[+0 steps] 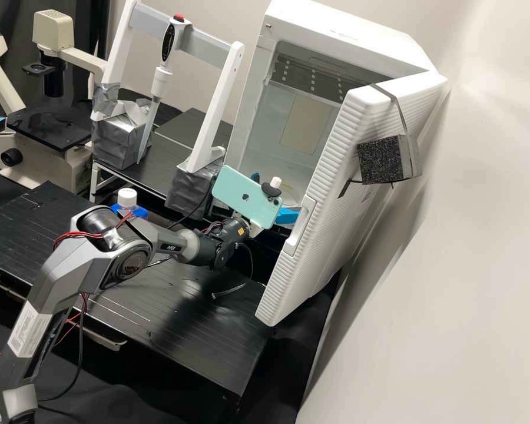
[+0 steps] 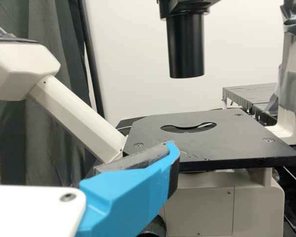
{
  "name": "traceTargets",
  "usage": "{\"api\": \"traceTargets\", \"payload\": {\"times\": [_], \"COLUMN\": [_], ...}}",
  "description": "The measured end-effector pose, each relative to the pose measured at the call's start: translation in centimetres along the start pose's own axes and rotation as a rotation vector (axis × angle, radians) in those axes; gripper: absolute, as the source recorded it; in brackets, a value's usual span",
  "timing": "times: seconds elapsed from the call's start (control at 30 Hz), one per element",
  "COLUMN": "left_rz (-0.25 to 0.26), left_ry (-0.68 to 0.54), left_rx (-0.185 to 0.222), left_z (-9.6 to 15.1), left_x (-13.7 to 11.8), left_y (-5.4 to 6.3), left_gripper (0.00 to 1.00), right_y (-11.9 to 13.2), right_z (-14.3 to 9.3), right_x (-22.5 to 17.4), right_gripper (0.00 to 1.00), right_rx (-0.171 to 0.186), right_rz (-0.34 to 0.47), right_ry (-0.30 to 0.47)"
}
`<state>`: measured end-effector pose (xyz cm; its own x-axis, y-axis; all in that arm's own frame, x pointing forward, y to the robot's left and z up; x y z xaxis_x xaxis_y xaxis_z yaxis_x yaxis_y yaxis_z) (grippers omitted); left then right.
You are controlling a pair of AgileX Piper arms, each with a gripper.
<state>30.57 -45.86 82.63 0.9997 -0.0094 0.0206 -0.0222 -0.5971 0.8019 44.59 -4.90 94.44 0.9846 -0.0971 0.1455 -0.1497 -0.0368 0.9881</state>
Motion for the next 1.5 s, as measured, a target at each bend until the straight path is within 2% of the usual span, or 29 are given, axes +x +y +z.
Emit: {"api": "traceTargets", "payload": {"times": [0.23, 0.57, 0.63, 1.27, 1.5], "left_rz": [0.000, 0.000, 0.000, 0.000, 0.000], "left_ry": [0.000, 0.000, 0.000, 0.000, 0.000], "left_rx": [0.000, 0.000, 0.000, 0.000, 0.000], "left_z": [0.0, 0.0, 0.0, 0.0, 0.0], "left_x": [0.0, 0.0, 0.0, 0.0, 0.0], "left_y": [0.0, 0.0, 0.0, 0.0, 0.0], "left_gripper": [1.00, 1.00, 1.00, 1.00, 1.00], "right_y": [0.2, 0.1, 0.1, 0.5, 2.5], "right_z": [-0.3, -0.3, -0.3, -0.7, -0.7], "right_x": [0.1, 0.2, 0.2, 0.4, 0.5], "right_gripper": [0.00, 0.00, 0.00, 0.00, 0.00], "right_rx": [0.023, 0.035, 0.048, 0.050, 0.052], "right_rz": [-0.002, -0.010, -0.012, -0.018, 0.004], "right_ry": [0.012, 0.012, 0.011, 0.019, 0.011]}}
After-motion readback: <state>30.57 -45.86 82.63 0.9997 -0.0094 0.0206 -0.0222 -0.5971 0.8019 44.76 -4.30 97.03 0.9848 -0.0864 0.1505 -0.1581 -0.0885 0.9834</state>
